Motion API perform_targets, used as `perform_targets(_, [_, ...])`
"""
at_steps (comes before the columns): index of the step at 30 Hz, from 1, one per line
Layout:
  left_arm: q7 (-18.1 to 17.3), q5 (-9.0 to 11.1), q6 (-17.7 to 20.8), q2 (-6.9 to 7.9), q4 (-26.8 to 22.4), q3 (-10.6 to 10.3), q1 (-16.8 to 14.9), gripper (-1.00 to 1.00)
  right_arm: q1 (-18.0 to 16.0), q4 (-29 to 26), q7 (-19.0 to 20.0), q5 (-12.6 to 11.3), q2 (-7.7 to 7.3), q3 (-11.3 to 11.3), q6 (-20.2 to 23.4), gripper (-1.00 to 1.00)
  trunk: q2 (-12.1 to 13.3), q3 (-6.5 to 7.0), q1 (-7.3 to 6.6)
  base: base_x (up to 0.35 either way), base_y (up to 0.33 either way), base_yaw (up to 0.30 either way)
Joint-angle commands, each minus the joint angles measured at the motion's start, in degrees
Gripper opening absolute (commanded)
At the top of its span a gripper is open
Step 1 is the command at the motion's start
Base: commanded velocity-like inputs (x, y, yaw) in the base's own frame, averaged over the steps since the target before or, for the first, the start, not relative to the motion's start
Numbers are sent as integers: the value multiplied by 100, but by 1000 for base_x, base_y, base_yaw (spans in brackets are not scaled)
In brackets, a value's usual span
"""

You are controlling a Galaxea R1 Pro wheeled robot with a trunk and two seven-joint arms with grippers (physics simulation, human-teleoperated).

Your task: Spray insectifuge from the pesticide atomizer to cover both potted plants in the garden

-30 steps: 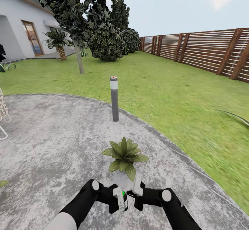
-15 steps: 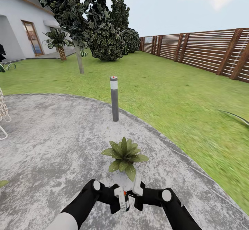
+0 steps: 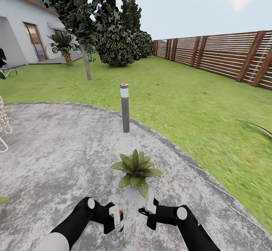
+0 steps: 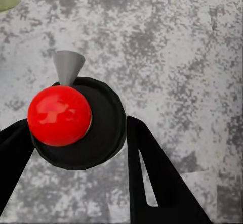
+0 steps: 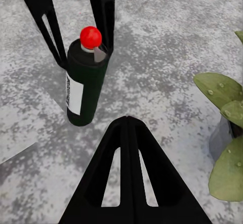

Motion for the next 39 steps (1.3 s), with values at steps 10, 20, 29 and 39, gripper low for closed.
perform_targets(10, [115, -8, 14, 682, 51, 351, 88, -100, -2, 69, -51, 75, -114, -262, -54, -100, -2, -5, -1, 0, 0, 0])
perform_targets(20, [1930, 349, -152, 583, 1394, 2714, 104, -100, 13, 615, -1086, 119, -230, -4734, -67, -100, -2, -5, -1, 0, 0, 0])
perform_targets(29, [3875, 1256, -1049, 499, 2544, 2851, 542, -100, 252, 1298, -2875, 178, -372, -6002, -97, 100, -2, -5, -1, 0, 0, 0])
perform_targets(39, [4307, 1896, -1072, 335, 2782, 2850, 596, -100, 300, 1513, -3156, 174, -384, -6026, -102, 100, -2, -5, -1, 0, 0, 0])
